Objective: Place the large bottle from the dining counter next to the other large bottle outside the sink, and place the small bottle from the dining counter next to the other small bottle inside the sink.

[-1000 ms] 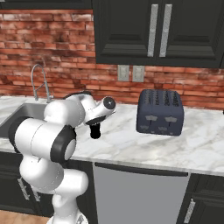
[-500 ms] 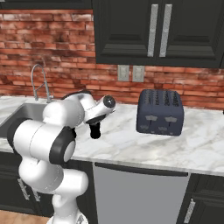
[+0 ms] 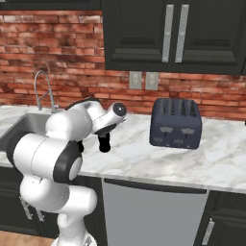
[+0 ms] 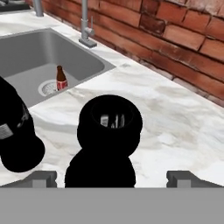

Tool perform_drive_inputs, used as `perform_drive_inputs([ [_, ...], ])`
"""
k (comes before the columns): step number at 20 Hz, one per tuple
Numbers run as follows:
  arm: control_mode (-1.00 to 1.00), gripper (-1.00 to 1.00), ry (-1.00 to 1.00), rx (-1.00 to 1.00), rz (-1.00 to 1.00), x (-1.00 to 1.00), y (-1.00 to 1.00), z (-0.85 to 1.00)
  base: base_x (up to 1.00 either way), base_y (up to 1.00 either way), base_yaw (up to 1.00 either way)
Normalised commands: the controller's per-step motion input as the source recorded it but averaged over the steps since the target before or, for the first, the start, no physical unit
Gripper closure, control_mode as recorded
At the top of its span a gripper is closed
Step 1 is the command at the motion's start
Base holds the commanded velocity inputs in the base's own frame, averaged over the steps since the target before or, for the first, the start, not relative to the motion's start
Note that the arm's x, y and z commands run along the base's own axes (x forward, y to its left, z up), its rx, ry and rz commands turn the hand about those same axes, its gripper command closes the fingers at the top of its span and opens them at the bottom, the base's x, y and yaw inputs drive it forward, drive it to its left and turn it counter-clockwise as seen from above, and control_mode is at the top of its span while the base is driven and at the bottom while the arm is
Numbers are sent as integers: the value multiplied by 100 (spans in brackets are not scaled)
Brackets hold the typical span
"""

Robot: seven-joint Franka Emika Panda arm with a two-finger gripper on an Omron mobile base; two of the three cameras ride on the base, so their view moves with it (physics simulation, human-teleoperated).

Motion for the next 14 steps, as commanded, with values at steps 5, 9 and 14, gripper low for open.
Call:
perform_drive_inputs([
  [5, -100, -100, 0, 0, 0, -6, -1, 15, 0, 0, 0],
  [9, -100, -100, 0, 1, 0, -13, -9, 17, 0, 0, 0],
  [14, -100, -100, 0, 1, -1, -21, -15, 19, 0, 0, 0],
])
